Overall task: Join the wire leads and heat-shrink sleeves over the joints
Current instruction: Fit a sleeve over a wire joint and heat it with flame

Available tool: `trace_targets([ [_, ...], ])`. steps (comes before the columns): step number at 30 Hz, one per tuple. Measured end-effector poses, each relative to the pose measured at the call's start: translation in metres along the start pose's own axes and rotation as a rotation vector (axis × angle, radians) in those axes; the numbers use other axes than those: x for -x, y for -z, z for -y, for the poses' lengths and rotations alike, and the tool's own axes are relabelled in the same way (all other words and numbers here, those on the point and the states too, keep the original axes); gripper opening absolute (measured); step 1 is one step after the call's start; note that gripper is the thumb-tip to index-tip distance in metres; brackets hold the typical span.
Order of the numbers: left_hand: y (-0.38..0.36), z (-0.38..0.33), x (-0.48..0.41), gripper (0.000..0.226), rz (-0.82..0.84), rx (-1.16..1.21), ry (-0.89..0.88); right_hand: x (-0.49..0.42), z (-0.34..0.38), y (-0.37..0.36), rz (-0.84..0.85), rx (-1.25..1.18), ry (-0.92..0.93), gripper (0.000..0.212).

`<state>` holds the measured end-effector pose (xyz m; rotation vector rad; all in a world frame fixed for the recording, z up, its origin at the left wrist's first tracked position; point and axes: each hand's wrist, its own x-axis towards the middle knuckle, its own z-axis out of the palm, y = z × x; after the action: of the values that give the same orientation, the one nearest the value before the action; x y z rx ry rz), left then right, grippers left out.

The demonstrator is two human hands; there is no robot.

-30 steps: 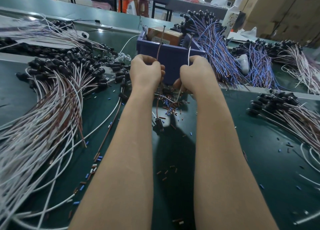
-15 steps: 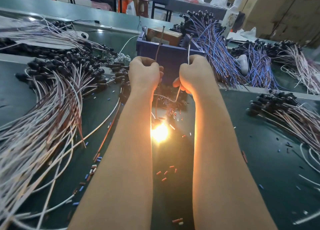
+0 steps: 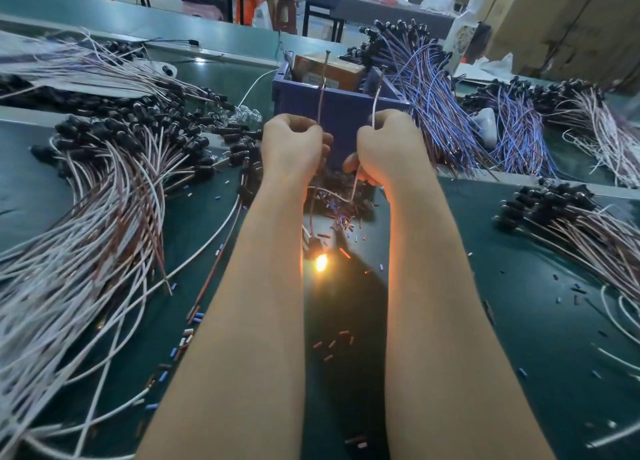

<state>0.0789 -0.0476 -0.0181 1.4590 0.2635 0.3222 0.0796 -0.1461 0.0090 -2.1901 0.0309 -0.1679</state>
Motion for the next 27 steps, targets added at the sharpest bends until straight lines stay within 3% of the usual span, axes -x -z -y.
trace_targets([
  [3, -0.001, -0.002, 0.002, 0.018, 0.138, -0.041, -0.007, 0.002, -0.001, -0.001, 0.009, -0.046, 0.013, 0.019],
  [7, 0.0, -0.011, 0.009, 0.017, 0.323, -0.122, -0.068, 0.002, 0.001, -0.001, -0.011, -0.056, 0.086, 0.029],
  [11, 0.001, -0.016, 0.009, 0.012, 0.326, -0.302, -0.123, 0.005, 0.0, 0.003, -0.111, -0.044, 0.158, 0.019],
  [13, 0.003, -0.016, 0.007, 0.027, 0.266, -0.488, -0.114, 0.004, 0.0, 0.007, -0.193, -0.086, 0.173, 0.023],
  [17, 0.011, -0.015, 0.006, 0.054, 0.295, -0.876, 0.022, 0.003, 0.001, 0.013, -0.295, -0.409, 0.137, 0.022],
  [27, 0.01, -0.006, 0.006, 0.028, 0.388, -1.063, 0.101, 0.007, 0.011, 0.026, -0.395, -1.258, 0.089, 0.023],
])
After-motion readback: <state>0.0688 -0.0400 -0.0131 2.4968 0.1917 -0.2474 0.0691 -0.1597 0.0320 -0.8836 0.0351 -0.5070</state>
